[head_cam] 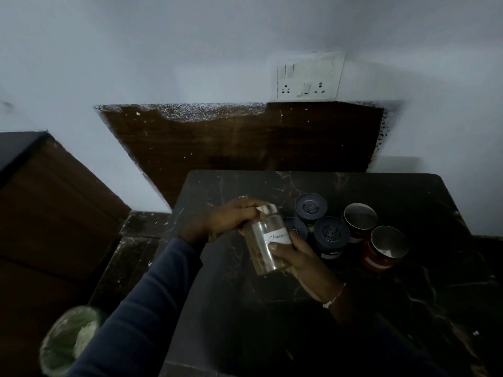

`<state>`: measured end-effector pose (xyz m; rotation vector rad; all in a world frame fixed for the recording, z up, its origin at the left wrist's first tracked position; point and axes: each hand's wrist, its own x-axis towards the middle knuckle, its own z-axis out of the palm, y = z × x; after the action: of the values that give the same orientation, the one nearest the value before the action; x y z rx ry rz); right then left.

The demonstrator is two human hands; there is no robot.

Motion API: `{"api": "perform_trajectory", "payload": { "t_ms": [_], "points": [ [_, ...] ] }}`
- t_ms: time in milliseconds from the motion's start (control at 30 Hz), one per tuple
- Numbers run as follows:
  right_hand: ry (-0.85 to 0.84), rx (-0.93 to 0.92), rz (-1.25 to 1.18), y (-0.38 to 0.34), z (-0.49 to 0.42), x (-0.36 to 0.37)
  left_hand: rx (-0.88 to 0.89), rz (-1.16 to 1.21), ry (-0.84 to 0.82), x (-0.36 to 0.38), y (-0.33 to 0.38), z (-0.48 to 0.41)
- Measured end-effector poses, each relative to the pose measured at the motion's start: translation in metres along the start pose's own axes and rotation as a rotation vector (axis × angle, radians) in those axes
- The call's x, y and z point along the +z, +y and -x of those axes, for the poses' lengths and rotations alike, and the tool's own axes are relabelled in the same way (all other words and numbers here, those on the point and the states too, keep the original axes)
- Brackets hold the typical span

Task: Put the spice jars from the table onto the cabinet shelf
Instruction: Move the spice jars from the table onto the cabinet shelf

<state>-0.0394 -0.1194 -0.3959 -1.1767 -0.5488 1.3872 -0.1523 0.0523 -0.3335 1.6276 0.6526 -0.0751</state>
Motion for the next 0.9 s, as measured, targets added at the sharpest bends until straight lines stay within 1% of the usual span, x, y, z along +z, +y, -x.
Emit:
{"api": "perform_trajectory", "payload": {
  "t_ms": [167,200,267,333,367,400,467,667,733,800,900],
  "points": [
    [0.109,-0.064,0.034,0.004,-0.005,0.002,-0.023,0.084,0.111,0.003,-0.008,-0.005],
    [0.145,-0.092,0.068,0.005,-0.005,0.005,-0.024,0.118,0.139,0.004,-0.01,-0.005],
    [0.269,-0.189,0.213,0.006,-0.006,0.012,-0.005,0.226,0.207,0.01,-0.013,-0.003],
    [0.36,-0.287,0.322,0.007,-0.008,0.017,0.046,0.354,0.273,0.019,-0.017,0.0],
    [0.378,-0.306,0.351,0.007,-0.01,0.019,0.088,0.401,0.291,0.023,-0.02,0.001],
    [0.382,-0.312,0.36,0.005,-0.01,0.021,0.128,0.431,0.305,0.027,-0.023,0.003],
    [0.359,-0.325,0.293,0.001,-0.012,0.022,0.191,0.443,0.321,0.03,-0.025,0.007],
    [0.346,-0.423,0.173,-0.016,-0.016,0.025,0.314,0.401,0.315,0.016,-0.026,0.015],
    [0.352,-0.419,0.183,-0.027,-0.021,0.029,0.34,0.411,0.304,0.007,-0.024,0.018],
    [0.312,-0.403,0.197,-0.044,-0.027,0.031,0.363,0.405,0.317,-0.005,-0.016,0.022],
    [0.252,-0.408,0.321,-0.075,-0.033,0.031,0.414,0.354,0.376,-0.02,0.007,0.027]
  ]
}}
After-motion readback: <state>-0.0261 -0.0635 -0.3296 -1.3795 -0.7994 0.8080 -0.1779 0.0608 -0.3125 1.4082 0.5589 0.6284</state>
